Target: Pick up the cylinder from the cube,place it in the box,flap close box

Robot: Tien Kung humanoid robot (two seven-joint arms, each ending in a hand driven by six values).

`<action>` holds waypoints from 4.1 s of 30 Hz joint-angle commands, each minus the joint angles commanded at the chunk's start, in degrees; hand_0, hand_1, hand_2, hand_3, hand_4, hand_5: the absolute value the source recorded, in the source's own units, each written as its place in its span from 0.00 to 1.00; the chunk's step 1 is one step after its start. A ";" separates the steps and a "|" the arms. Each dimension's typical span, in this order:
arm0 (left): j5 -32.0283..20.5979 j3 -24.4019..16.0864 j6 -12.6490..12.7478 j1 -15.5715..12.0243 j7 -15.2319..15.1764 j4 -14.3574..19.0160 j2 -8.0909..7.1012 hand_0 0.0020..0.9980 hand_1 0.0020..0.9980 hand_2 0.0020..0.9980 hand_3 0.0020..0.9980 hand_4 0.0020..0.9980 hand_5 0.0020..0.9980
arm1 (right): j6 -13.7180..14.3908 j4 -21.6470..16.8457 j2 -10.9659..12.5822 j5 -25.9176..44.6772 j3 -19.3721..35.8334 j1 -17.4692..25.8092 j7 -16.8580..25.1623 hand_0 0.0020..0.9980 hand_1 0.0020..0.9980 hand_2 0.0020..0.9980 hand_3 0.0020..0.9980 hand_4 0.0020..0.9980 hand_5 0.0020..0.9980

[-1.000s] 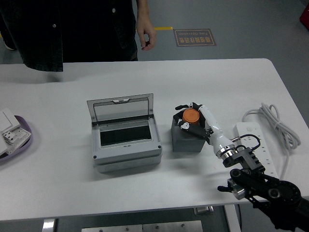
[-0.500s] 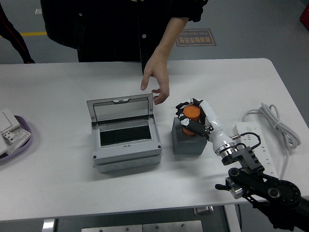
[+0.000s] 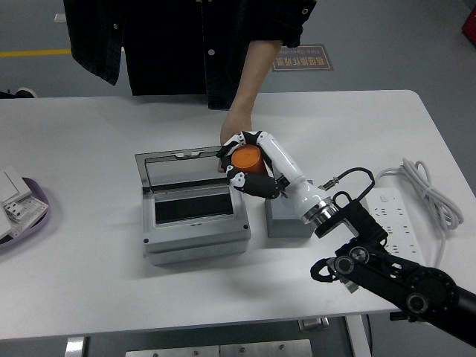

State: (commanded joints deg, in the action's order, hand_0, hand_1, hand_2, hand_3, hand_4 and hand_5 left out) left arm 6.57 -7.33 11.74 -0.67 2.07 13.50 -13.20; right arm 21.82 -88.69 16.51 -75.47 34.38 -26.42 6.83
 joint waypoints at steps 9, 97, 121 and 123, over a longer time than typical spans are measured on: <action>-1.59 1.22 0.04 -0.30 -0.02 -0.21 -0.16 0.51 0.57 0.57 0.61 0.72 0.18 | -9.60 0.84 -2.45 -16.92 -3.09 -3.82 -15.19 0.20 0.26 0.25 0.22 0.00 0.00; -1.85 3.19 0.07 1.19 0.14 0.10 -0.77 0.51 0.57 0.56 0.61 0.72 0.18 | -4.35 12.20 -4.11 -6.36 -12.75 -24.60 -14.03 0.77 0.66 0.67 0.72 0.82 0.37; -1.63 2.23 0.09 0.98 0.14 -0.03 -0.46 0.51 0.57 0.56 0.61 0.72 0.18 | -6.72 0.67 5.30 -10.19 -15.83 -18.39 -17.82 0.72 0.64 0.67 0.71 0.81 0.36; -1.59 2.10 0.10 0.97 0.12 -0.05 -0.45 0.51 0.57 0.56 0.61 0.72 0.18 | -6.99 -0.78 5.97 -10.72 -15.97 -17.60 -18.29 0.72 0.64 0.67 0.71 0.81 0.36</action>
State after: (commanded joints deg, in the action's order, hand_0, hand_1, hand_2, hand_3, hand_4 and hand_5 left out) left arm 4.98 -5.23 11.84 0.30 2.20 13.44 -13.64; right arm 14.82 -89.46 22.48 -86.19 18.40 -44.01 -11.47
